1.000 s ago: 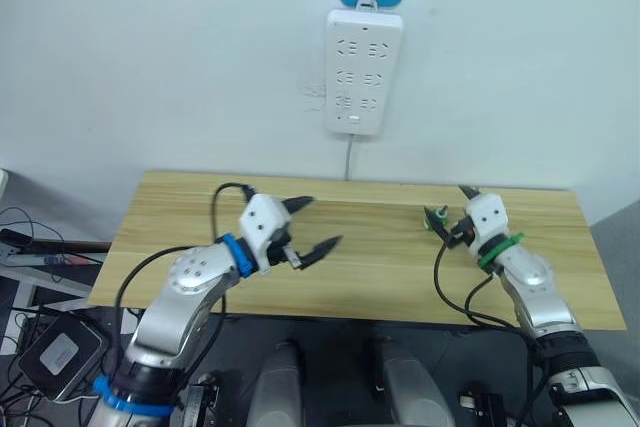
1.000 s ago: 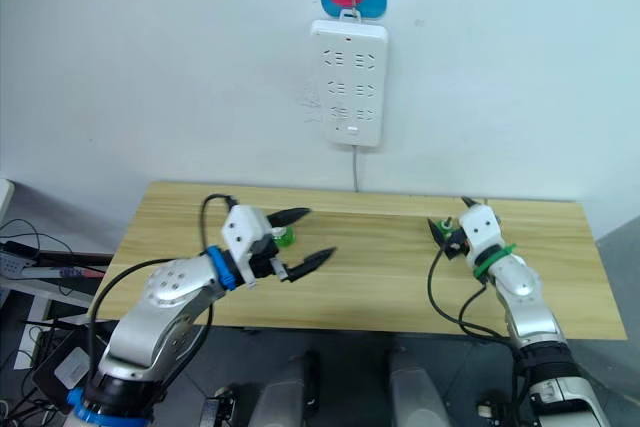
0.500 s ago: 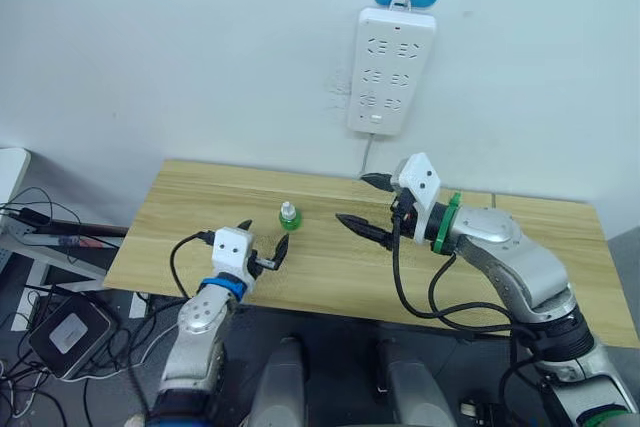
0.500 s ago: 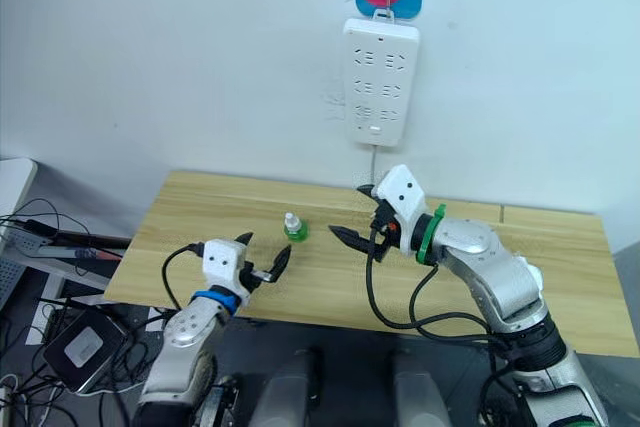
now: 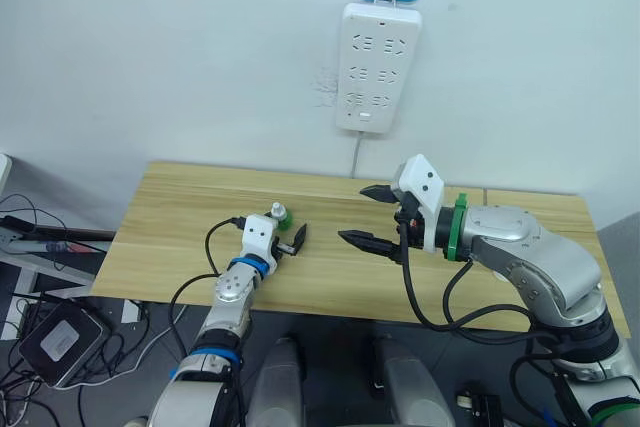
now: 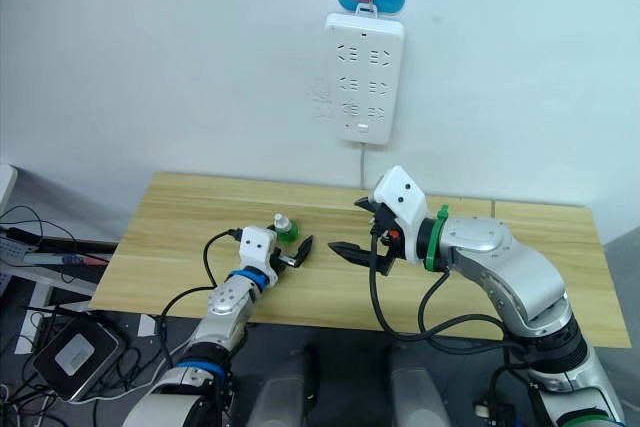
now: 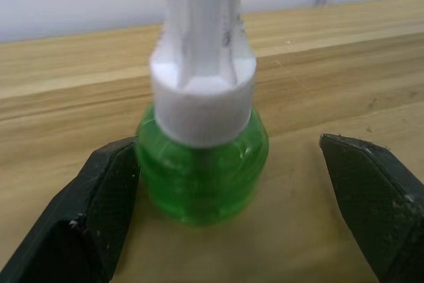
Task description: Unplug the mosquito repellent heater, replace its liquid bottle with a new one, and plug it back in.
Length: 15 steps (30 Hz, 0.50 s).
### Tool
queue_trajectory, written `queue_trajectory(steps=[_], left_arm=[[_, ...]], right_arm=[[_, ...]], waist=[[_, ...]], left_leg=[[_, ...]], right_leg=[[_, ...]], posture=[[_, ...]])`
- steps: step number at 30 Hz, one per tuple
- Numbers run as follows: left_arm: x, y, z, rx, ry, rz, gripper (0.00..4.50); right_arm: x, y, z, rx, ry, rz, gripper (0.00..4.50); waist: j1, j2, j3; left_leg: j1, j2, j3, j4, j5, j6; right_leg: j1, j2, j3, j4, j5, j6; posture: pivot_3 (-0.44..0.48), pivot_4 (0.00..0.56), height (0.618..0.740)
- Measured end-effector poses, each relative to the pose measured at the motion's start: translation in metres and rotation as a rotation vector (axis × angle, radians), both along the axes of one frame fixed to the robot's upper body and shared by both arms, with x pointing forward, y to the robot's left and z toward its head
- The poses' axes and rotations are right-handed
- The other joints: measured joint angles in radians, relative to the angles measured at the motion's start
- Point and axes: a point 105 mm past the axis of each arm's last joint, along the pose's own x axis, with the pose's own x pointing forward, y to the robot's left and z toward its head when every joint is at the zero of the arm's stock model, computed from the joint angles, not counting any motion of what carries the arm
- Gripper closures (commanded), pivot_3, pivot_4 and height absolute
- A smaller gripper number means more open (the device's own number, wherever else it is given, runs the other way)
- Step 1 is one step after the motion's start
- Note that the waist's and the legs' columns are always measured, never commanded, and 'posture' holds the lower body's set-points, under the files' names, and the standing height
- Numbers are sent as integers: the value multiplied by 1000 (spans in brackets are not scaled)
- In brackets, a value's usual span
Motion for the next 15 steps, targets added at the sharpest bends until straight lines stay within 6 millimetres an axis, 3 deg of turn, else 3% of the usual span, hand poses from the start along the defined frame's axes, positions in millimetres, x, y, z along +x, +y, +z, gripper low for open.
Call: queue_trajectory(steps=[1,4,9,15], left_arm=[[1,0,0,1,-2,5,0],[3,2,0,-9,-5,12,595],[2,4,0,-20,-16,22,2143],[-1,-3,4,1,-32,-53,2233]], right_arm=[[1,-1,1,0,-2,-5,50],[3,-3,5,3,-11,-21,0],[5,-4,7,8,-15,-37,0],[14,-9,3,10,-8,-64,0]], waist=[[-1,0,0],[-4,0,0],[-9,0,0],[-12,0,0]], left_leg=[[0,0,0,0,0,0],[0,0,0,0,0,0],[0,0,0,0,0,0],[0,0,0,0,0,0]], right_leg=[[0,0,0,0,0,0],[0,0,0,0,0,0],[0,0,0,0,0,0],[0,0,0,0,0,0]], posture=[[-58,324,740],[-62,322,740],[-51,317,740],[-27,312,740]])
